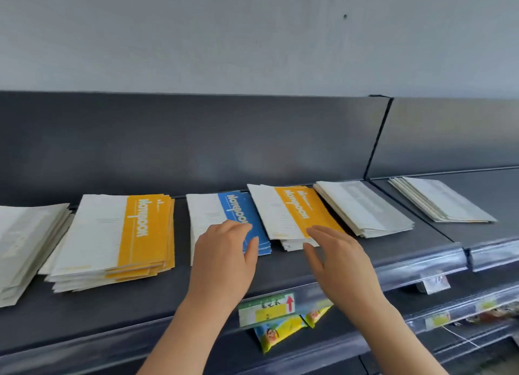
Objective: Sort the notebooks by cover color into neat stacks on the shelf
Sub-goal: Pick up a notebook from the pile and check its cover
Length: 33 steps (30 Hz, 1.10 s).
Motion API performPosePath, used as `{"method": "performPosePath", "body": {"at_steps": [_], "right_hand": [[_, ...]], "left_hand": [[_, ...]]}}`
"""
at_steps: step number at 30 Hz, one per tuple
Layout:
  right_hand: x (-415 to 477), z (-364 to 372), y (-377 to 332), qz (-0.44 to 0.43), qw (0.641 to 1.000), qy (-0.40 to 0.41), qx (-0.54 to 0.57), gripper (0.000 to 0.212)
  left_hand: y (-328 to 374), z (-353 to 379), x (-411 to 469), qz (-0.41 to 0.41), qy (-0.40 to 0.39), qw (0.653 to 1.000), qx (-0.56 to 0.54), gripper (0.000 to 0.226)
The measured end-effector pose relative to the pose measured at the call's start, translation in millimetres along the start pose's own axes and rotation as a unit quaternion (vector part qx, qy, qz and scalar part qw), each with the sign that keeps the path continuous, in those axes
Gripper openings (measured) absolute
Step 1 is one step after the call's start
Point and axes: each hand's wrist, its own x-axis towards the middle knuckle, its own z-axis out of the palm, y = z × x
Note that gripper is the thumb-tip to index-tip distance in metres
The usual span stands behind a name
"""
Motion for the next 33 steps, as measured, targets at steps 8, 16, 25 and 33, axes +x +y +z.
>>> {"method": "performPosePath", "body": {"at_steps": [8,16,25,33], "right_hand": [[-8,-38,129,0.036,0.999,-0.004,-0.027,0.016],[15,-53,211,0.092,0.995,-0.005,-0.043,0.021],[59,-59,287,0.149,0.987,-0.001,-0.068,0.026],[86,-66,380,0.171,0.982,-0.019,-0.08,0.027]], "left_hand": [[100,73,15,0.01,-0.026,0.999,-0.031,0.032],[161,127,51,0.042,-0.042,0.998,-0.027,0.031],[205,189,115,0.068,-0.072,0.994,-0.049,0.038],[263,246,147,0.073,-0.113,0.989,-0.063,0.036]]}}
